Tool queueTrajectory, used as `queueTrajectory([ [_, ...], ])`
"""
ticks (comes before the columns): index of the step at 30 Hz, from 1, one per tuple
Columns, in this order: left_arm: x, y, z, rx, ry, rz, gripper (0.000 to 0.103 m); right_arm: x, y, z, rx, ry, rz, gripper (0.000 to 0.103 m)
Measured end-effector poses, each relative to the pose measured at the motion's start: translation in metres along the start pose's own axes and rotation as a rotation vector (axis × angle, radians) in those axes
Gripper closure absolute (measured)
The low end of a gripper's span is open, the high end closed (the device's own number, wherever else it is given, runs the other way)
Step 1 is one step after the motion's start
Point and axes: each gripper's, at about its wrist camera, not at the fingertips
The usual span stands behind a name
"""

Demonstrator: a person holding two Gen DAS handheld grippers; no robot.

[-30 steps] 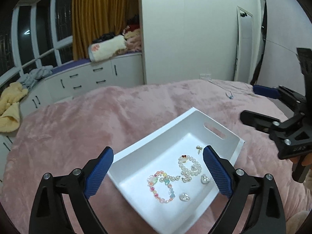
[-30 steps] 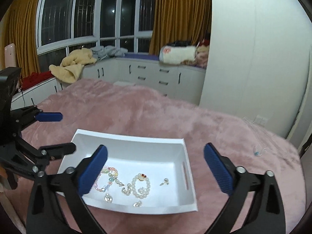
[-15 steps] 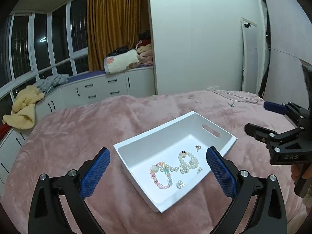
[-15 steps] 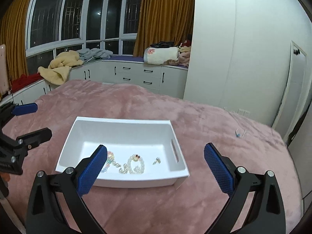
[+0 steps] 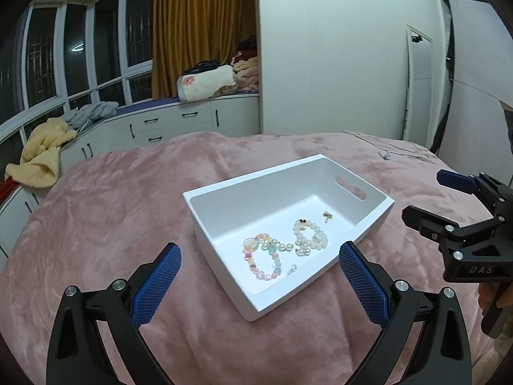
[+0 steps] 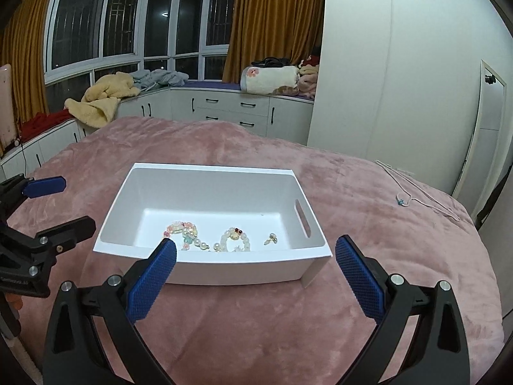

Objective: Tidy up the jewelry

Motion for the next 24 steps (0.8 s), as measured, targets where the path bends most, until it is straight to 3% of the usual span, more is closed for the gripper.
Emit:
queueTrajectory([
  [24,-0.0083,-0.0025,-0.0093,0.021,0.048,-0.015,0.003,-0.0078,-0.0017,-0.0035,0.010,-0.005,0.033,0.005],
])
Point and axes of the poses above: each gripper's, at about its wrist camera, not at the fingertips, and y roughly against the way its jaws point, z to its right, x to its top, and after that the axes turned 6 degrees about -z, right-handed
